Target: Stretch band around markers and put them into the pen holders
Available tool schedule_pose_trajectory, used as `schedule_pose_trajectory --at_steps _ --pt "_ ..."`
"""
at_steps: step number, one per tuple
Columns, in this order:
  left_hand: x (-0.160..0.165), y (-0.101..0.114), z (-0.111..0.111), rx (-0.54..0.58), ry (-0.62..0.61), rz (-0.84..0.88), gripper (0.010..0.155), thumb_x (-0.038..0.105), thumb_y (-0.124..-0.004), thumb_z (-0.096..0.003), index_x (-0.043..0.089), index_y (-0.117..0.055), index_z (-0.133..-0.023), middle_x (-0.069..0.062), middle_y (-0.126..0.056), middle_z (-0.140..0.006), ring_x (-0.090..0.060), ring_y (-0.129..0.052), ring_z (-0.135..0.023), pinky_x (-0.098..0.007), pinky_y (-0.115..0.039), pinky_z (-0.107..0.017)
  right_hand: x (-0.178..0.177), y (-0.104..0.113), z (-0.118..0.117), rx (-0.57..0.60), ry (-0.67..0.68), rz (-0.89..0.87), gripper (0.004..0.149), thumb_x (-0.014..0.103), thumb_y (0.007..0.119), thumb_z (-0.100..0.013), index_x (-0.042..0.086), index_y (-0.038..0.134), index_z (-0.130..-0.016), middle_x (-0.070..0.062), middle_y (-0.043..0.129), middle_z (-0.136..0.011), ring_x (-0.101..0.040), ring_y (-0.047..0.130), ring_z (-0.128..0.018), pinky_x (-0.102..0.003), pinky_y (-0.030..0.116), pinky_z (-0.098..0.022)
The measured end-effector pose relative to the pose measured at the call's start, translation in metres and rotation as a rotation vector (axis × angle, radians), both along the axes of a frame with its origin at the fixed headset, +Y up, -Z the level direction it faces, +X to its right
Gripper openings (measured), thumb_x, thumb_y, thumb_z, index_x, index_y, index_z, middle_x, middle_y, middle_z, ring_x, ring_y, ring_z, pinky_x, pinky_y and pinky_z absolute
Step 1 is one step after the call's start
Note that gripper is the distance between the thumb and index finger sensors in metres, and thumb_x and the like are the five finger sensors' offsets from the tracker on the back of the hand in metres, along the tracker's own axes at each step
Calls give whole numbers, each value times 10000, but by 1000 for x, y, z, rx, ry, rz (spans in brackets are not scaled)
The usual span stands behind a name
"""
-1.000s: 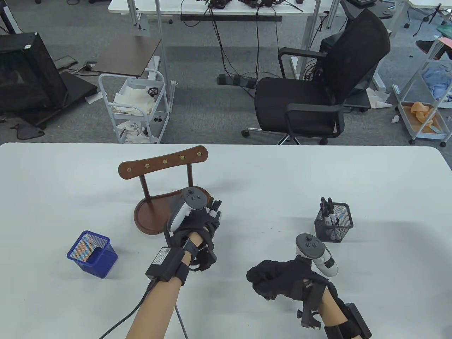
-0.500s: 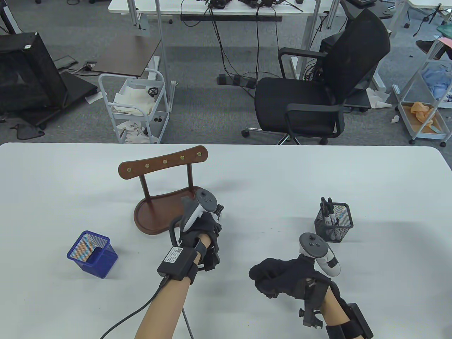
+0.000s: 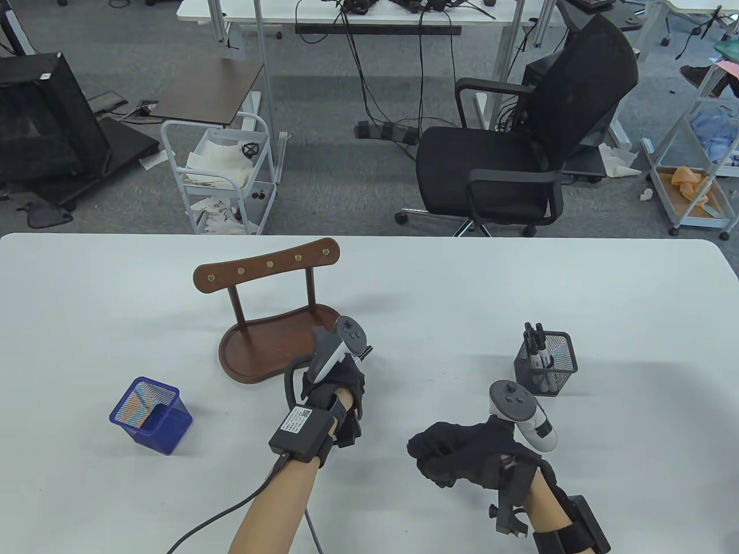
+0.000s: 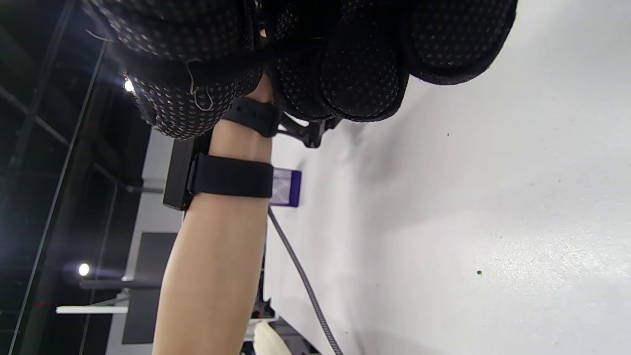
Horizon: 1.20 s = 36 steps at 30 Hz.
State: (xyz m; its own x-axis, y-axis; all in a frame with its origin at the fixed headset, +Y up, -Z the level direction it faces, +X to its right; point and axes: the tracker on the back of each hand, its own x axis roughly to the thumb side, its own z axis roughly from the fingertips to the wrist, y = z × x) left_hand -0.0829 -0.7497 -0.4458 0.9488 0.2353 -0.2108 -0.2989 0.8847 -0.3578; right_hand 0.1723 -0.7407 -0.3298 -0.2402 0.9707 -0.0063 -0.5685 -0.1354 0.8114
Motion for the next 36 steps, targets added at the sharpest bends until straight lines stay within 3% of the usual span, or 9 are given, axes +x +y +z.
schedule_pose_trajectory --at_steps 12,20,28,36 --pt "-8 5 15 -138 -118 69 500 337 -848 -558 29 -711 -928 -221 -776 -882 -325 -926 -643 -528 -814 -501 0 -1 0 -6 -5 6 498 361 923 -468 293 765 -936 -67 943 -820 -293 956 -608 -523 799 -512" --pt "-25 35 50 -157 -221 171 496 318 -827 -569 25 -671 -937 -224 -748 -949 -397 -926 -756 -559 -831 -550 -1 -2 0 -6 -9 18 501 363 922 -469 296 760 -938 -66 941 -822 -293 954 -610 -523 796 -515" --pt "-20 69 79 -228 -362 262 483 306 -829 -571 34 -675 -939 -237 -765 -978 -437 -929 -796 -578 -826 -570 -1 -3 -1 2 -50 32 533 380 920 -468 325 714 -956 -55 914 -857 -299 936 -652 -526 783 -537" --pt "-2 76 95 -343 -519 331 459 287 -824 -571 50 -669 -931 -253 -802 -986 -475 -915 -848 -607 -810 -602 1 -2 -2 38 -144 58 597 394 931 -458 365 643 -980 -35 841 -949 -319 887 -736 -527 750 -576"
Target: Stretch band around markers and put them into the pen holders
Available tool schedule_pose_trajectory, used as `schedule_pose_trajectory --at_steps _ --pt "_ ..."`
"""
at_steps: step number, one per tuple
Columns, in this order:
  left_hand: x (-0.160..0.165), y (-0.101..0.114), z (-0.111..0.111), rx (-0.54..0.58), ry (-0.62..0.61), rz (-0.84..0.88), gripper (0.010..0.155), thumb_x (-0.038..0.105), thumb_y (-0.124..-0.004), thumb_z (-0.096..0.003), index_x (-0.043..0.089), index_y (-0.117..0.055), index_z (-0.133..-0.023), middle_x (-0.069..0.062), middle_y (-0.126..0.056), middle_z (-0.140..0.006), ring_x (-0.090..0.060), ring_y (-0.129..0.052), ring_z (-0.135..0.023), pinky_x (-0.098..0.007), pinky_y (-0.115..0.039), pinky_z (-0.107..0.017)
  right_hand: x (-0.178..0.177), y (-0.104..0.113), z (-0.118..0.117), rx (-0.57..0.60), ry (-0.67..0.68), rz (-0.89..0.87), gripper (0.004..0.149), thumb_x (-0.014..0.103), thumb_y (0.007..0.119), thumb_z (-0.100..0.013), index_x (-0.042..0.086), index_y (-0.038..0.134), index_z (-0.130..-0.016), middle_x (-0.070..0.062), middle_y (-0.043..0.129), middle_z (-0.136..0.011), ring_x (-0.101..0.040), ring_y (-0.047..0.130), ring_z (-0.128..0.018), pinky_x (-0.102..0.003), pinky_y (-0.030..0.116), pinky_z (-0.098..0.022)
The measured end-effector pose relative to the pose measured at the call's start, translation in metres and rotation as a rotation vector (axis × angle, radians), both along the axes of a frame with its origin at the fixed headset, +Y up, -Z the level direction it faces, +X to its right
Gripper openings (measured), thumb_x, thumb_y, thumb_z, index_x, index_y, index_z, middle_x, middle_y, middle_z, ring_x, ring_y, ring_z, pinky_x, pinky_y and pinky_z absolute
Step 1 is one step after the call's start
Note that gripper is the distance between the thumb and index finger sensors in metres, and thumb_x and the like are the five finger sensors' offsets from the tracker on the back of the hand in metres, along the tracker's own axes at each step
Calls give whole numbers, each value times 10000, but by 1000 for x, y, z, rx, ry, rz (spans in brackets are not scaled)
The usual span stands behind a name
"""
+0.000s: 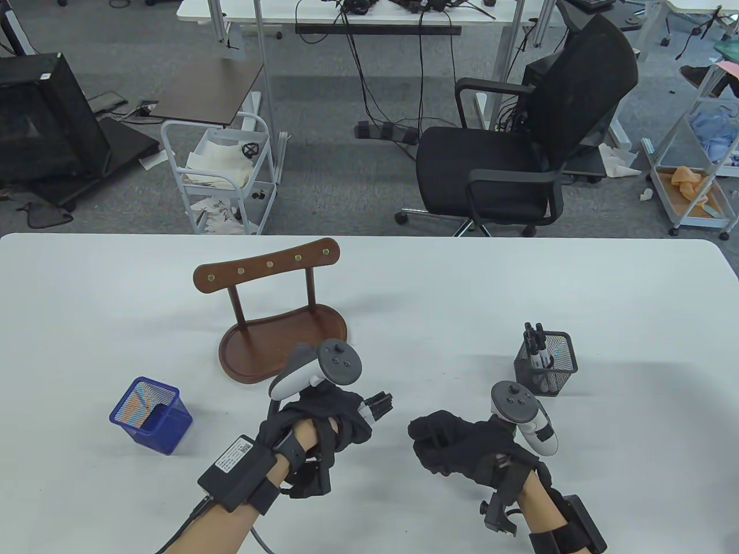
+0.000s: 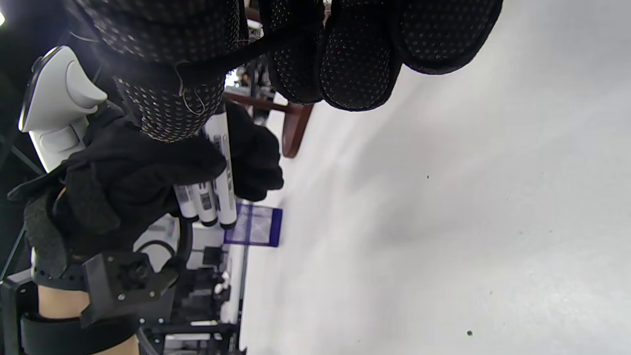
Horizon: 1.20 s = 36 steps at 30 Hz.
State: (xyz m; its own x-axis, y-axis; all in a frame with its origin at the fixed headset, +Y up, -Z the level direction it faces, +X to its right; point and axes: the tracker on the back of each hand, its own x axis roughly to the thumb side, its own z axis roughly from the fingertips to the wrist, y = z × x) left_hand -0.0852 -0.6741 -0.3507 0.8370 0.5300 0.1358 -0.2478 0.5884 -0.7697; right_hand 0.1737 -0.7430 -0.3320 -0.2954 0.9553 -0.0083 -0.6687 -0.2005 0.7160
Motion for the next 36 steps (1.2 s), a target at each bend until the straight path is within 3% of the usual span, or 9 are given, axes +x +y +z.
schedule_pose_trajectory --at_steps 10,23,36 --pt "24 -14 4 -107 -209 -53 456 284 -821 -573 80 -641 -939 -175 -922 -815 -342 -1037 -627 -566 -862 -514 -4 5 3 63 -36 21 691 415 941 -450 422 546 -1017 -19 729 -1059 -353 821 -820 -525 729 -600" --pt "40 -26 0 -98 -239 -97 475 280 -817 -573 71 -608 -945 -169 -900 -810 -336 -1019 -606 -571 -847 -504 -12 12 5 199 -116 165 692 421 983 -428 413 608 -1009 -16 761 -1048 -364 821 -834 -537 733 -602" --pt "58 -23 6 -63 -276 -84 482 297 -821 -572 82 -610 -948 -153 -901 -811 -320 -1015 -600 -557 -843 -501 -13 14 1 219 -130 291 614 373 1038 -405 320 740 -939 -32 833 -976 -359 849 -798 -553 734 -596"
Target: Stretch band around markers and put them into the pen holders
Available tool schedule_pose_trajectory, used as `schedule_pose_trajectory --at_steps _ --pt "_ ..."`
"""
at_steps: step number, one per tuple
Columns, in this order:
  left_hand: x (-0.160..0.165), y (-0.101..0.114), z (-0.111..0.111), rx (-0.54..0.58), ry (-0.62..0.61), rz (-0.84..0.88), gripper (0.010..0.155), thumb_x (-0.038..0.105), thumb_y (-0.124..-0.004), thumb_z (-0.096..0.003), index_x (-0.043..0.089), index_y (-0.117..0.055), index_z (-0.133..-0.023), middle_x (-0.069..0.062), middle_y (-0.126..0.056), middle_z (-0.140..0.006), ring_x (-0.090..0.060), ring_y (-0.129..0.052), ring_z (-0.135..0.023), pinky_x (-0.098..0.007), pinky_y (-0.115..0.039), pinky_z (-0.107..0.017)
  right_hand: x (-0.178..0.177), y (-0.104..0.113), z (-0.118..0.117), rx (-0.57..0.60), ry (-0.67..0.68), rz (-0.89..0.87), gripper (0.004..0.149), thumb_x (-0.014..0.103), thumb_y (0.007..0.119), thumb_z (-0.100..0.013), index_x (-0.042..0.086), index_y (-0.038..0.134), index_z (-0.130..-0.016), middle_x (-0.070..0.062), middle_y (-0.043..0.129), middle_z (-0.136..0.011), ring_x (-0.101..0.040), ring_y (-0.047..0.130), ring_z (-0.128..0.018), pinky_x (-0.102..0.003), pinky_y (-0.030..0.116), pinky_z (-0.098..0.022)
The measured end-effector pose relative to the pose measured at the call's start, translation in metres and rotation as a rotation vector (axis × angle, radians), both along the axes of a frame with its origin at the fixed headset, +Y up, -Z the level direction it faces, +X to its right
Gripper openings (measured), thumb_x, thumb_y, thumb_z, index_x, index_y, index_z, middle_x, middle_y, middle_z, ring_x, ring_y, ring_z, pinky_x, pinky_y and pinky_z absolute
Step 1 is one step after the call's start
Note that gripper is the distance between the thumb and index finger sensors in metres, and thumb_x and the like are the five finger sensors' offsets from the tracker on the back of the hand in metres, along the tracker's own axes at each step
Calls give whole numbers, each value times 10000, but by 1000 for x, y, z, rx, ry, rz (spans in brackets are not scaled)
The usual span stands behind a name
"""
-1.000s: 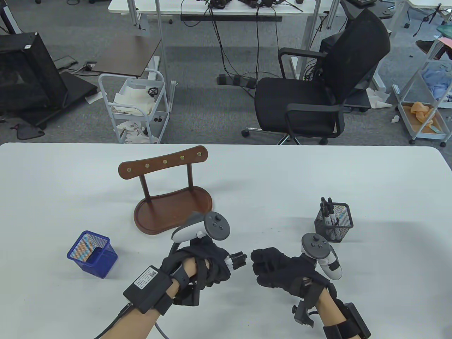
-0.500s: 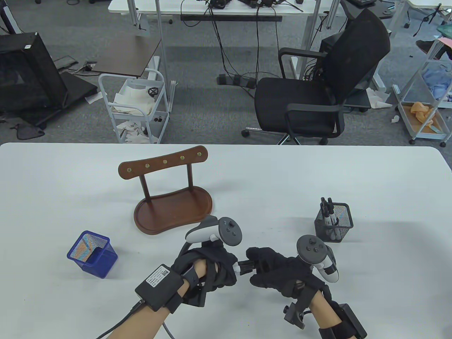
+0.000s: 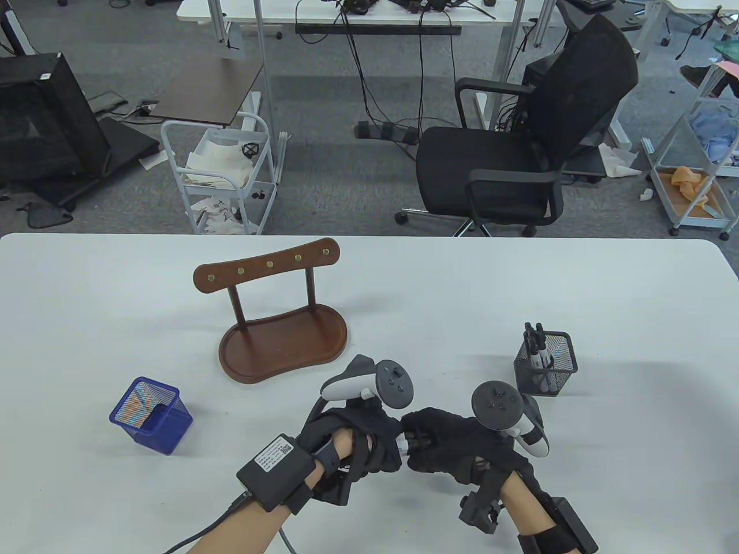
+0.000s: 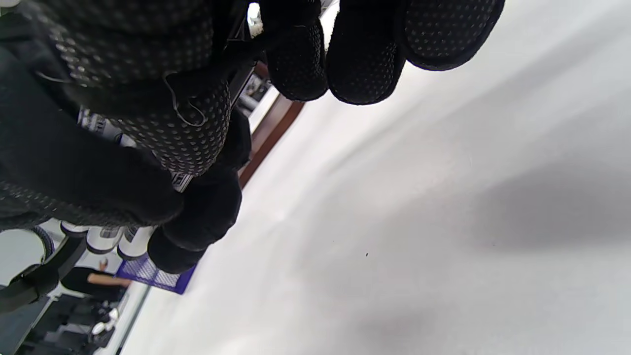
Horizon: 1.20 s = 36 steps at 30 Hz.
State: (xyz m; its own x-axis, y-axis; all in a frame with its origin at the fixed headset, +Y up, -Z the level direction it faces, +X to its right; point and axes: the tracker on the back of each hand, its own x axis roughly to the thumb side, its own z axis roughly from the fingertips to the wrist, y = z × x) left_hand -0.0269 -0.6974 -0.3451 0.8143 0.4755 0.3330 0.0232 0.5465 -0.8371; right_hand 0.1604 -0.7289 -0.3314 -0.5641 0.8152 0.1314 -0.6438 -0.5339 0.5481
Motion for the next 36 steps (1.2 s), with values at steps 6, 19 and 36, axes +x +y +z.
schedule_pose_trajectory --at_steps 6,19,36 --pt "-6 7 5 5 39 186 471 322 -810 -591 132 -603 -970 -95 -891 -845 -274 -1002 -626 -524 -836 -530 7 -9 -7 -109 11 -83 546 346 1040 -408 275 788 -887 2 889 -895 -344 867 -773 -550 739 -593" --pt "-49 -12 -9 -284 685 779 555 301 -762 -614 51 -458 -1006 -127 -815 -888 -229 -988 -658 -496 -868 -542 2 -12 -6 -106 -32 -261 434 370 662 -530 389 649 -964 63 886 -796 -267 848 -735 -529 693 -640" --pt "-44 -39 -25 -259 884 742 788 392 -837 -528 -8 -399 -1047 -121 -839 -871 -226 -1025 -546 -500 -892 -477 -24 11 27 441 -24 202 428 316 691 -517 353 635 -939 89 774 -935 -248 743 -880 -554 574 -766"
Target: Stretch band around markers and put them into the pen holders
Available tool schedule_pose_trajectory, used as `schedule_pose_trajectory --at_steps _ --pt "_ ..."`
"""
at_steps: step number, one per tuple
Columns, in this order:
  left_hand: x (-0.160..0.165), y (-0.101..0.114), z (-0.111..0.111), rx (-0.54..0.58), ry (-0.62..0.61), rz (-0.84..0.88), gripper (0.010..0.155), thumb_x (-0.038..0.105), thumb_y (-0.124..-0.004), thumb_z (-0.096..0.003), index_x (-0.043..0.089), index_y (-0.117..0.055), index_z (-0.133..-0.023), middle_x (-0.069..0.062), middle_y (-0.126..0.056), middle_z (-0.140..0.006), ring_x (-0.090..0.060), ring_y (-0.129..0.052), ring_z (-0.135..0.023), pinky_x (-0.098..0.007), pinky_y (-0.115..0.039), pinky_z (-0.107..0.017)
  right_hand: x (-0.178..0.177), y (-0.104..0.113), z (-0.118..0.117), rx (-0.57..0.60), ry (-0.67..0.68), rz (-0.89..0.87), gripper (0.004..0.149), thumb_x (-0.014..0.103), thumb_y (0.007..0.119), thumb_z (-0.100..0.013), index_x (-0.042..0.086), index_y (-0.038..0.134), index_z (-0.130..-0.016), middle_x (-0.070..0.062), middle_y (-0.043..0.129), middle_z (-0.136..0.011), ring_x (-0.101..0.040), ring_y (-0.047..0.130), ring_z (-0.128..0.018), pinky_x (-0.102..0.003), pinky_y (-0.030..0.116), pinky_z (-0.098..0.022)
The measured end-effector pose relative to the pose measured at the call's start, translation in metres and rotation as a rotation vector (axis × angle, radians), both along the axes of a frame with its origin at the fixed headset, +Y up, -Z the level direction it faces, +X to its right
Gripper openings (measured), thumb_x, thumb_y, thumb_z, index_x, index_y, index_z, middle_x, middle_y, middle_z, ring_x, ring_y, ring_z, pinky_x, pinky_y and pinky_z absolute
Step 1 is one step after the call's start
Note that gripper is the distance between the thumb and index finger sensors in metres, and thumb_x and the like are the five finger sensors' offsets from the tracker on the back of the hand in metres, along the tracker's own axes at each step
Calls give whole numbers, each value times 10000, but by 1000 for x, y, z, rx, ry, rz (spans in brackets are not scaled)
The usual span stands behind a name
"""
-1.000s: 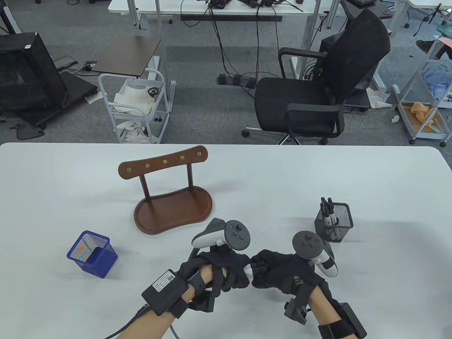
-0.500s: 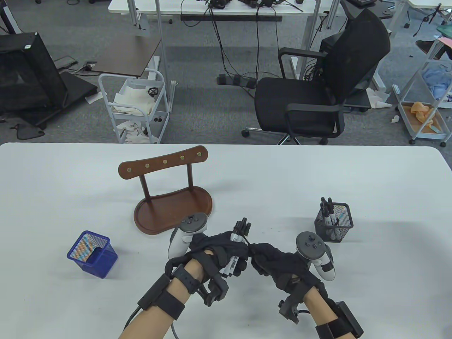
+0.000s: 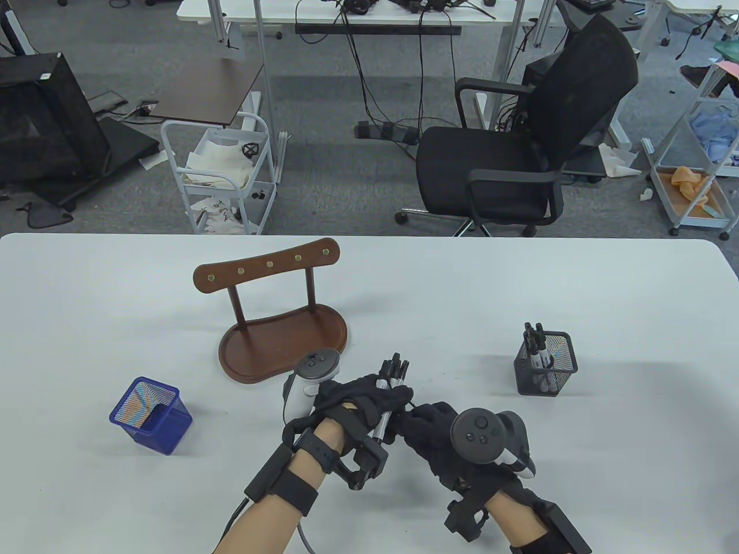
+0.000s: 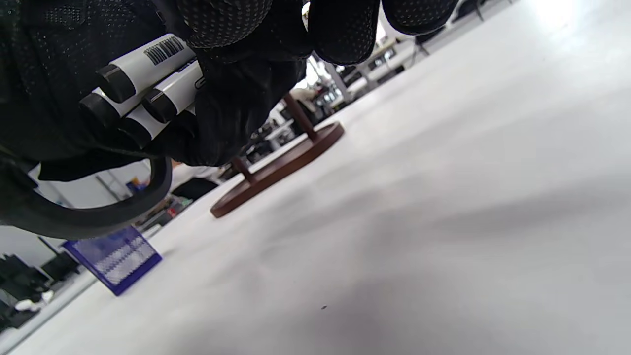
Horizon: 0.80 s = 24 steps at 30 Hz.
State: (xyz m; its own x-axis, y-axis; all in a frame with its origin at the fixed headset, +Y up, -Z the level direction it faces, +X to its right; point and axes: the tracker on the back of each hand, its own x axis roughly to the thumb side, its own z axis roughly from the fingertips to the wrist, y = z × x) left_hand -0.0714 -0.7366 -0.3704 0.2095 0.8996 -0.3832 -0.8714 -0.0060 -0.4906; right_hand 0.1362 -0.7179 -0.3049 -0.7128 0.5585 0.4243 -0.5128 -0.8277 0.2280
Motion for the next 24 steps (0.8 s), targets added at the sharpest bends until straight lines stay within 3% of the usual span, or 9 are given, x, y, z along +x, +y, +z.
schedule_pose_trajectory --at_steps 6,8,11,13,19,22,23,24 --pt "4 -8 -4 10 32 -31 700 383 -795 -587 6 -430 -1050 -91 -875 -828 -186 -1044 -501 -467 -917 -442 0 -1 1 -4 9 -8 424 319 688 -515 373 635 -932 109 767 -933 -241 729 -891 -557 552 -780" --pt "4 -9 -7 21 98 -23 664 381 -789 -598 28 -447 -1045 -82 -885 -808 -165 -1048 -494 -448 -931 -427 -5 1 4 -27 59 -45 420 315 689 -515 405 658 -923 110 758 -944 -247 716 -895 -563 537 -782" --pt "5 -11 -10 42 75 -22 621 364 -786 -603 81 -470 -1057 -81 -890 -794 -167 -1045 -482 -443 -932 -411 -4 2 4 10 37 -9 418 324 687 -508 400 654 -917 119 777 -926 -236 735 -885 -556 552 -781" --pt "5 -12 -9 58 62 29 597 361 -769 -612 94 -480 -1062 -79 -879 -812 -176 -1037 -513 -453 -921 -440 2 2 0 -30 40 -52 421 321 690 -510 402 663 -921 107 790 -923 -246 740 -878 -562 547 -777" --pt "4 0 1 194 -52 146 486 346 -732 -630 153 -513 -1019 -106 -739 -978 -232 -954 -722 -515 -849 -585 24 3 -10 -71 -124 -219 421 336 715 -515 343 714 -936 122 878 -834 -204 878 -731 -504 688 -694" --pt "7 9 12 277 -117 139 469 354 -732 -626 190 -524 -1013 -201 -480 -1185 -436 -751 -1000 -585 -817 -647 33 -6 -20 -239 -182 -379 417 336 780 -502 303 767 -918 117 933 -798 -170 959 -613 -472 784 -609" --pt "8 12 15 323 -140 132 469 359 -731 -627 201 -521 -1015 -195 -431 -1225 -530 -630 -1076 -642 -776 -675 35 -10 -23 -312 -174 -445 415 329 804 -497 301 781 -910 117 943 -792 -169 972 -596 -469 798 -593" --pt "8 14 16 346 -134 108 469 362 -733 -624 203 -525 -1013 -177 -483 -1223 -515 -642 -1084 -650 -763 -685 36 -11 -23 -346 -170 -489 408 321 825 -494 305 795 -901 115 951 -794 -168 980 -591 -466 807 -584"
